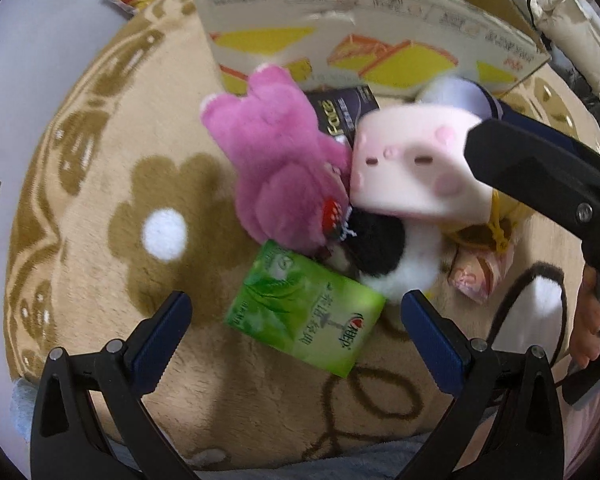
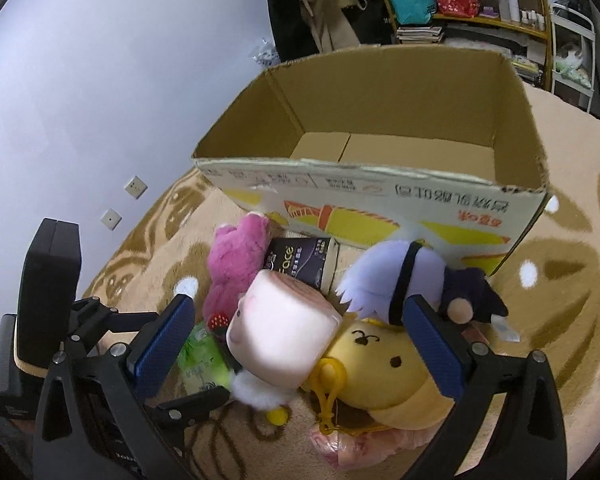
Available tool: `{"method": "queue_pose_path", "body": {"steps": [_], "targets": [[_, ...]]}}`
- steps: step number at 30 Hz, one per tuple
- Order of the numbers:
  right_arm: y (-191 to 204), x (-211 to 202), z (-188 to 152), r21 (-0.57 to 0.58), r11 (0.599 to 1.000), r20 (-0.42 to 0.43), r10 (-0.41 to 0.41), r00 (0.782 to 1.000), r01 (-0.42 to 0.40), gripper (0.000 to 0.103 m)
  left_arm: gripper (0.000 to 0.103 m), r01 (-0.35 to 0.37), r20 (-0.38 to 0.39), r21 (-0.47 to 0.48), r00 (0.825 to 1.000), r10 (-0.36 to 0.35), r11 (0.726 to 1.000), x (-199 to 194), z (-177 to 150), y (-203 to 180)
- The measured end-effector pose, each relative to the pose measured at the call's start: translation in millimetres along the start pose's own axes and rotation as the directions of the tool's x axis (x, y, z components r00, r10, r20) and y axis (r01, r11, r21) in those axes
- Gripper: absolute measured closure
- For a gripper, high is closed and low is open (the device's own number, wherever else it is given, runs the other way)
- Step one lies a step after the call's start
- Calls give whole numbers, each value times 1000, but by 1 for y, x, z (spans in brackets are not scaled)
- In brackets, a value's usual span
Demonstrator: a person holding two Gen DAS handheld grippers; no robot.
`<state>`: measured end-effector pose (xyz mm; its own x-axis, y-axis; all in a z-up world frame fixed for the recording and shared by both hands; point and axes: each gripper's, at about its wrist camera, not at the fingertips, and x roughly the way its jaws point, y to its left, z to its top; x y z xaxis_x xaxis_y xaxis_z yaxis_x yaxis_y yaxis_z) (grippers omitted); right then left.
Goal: Organize soft objects
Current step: 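Lower right tool onto marshmallow plush while left tool lowers onto green tea pouch, then close right tool on marshmallow plush while left tool grasps green tea pouch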
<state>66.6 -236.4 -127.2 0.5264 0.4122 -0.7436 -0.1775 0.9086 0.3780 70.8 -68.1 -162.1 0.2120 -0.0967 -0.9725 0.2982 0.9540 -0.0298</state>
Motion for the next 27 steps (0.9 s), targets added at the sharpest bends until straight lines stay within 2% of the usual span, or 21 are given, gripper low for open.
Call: {"method": "queue_pose_path", "body": {"steps": [2,6,9,10,12,14,18,21,23,25,27], "targets": [[0,2,-1,-4,1000,-8,1,1000,-1,0,0,10,-22,5,1000,-10,1000,5,0,-1],[0,6,-3,-15,1000,-25,-7,1000,6,10,0,16,-54,9,998,-16,1000,14,1,-3],[3,7,-3,-41,999,-19,-13,1000,12,23,0,36,-88,13,996,-35,999,22,1,-5],[4,6,-3,-49,999,-18,-15,1000,14,29,0,32,-98,18,995,-30,999,24,1,-6],[3,7,-4,-53,998,-23,-15,1000,14,34,0,5,-110,34,994,-1,999,31,-1,-10],[4,8,-4,-53,999,-34,5,999,-7,48,0,-14,-116,40,993,18,999,37,-1,-12],[7,6,-4,-73,997,-35,14,999,-17,50,0,-44,-123,35,991,48,998,43,2,-10],[5,8,-5,-67,998,-49,10,999,-13,57,1,-42,-123,33,991,46,999,49,3,-4],[2,9,-6,-57,998,-64,10,998,-13,68,10,-46,-117,42,992,50,998,51,4,-4],[1,9,-7,-52,999,-66,14,998,-18,74,13,-44,-111,58,993,51,997,48,2,1],[2,5,-7,-55,998,-48,16,999,-19,76,19,-33,-112,64,993,40,997,47,1,-1]]}}
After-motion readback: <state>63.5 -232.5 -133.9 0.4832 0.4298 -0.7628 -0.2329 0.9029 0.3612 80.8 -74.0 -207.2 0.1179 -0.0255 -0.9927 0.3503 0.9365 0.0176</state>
